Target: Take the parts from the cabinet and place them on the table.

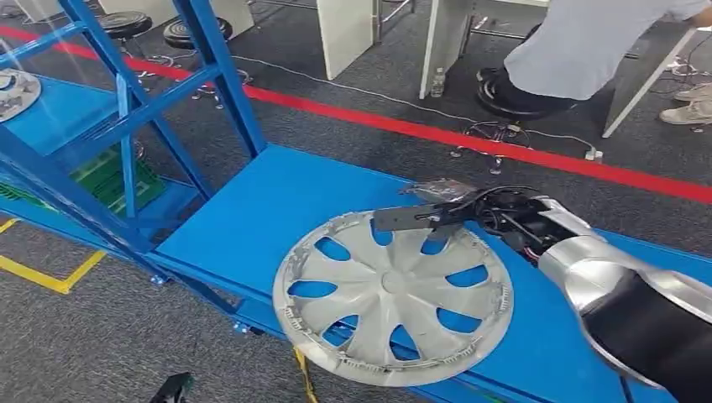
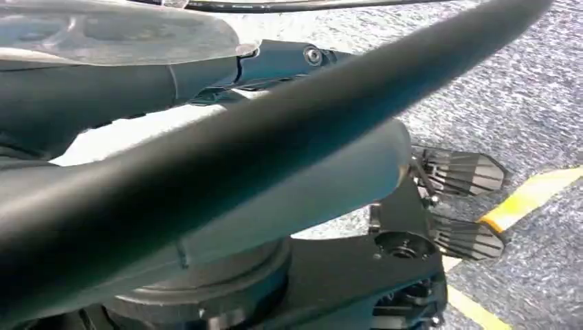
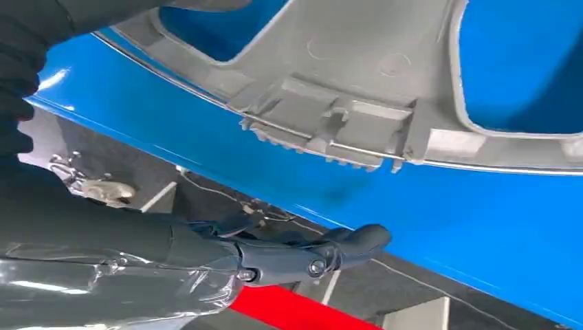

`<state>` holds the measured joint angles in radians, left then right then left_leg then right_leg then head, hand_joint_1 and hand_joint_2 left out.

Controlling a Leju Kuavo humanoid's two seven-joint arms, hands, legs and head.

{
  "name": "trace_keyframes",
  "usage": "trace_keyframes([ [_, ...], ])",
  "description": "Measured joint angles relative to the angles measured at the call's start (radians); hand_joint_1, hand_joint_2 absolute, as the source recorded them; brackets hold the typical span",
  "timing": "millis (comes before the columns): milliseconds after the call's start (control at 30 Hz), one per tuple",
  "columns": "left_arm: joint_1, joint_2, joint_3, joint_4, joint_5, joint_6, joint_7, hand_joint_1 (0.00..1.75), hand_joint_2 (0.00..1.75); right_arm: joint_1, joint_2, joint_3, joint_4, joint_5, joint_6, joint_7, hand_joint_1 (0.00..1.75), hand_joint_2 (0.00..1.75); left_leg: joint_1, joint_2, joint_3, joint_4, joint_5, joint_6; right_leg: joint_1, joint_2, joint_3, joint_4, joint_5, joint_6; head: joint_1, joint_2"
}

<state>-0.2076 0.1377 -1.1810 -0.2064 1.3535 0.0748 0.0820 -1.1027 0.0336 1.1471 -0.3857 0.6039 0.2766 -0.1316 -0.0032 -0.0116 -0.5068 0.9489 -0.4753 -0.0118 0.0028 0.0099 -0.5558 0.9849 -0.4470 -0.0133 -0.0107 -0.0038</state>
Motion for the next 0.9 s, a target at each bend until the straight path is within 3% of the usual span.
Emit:
trace_keyframes([
  [900,-0.006,0.000,-0.018,0.000,-0.009,0.000,0.011,0.00,0.00,0.011,-0.016,0.000,0.000,-0.023,-0.002,-0.007,0.00,1.75,0.000,0.000,0.000,0.000,0.000,0.000,0.000,0.000,0.000,0.000,0.000,0.000,0.000,0.000],
])
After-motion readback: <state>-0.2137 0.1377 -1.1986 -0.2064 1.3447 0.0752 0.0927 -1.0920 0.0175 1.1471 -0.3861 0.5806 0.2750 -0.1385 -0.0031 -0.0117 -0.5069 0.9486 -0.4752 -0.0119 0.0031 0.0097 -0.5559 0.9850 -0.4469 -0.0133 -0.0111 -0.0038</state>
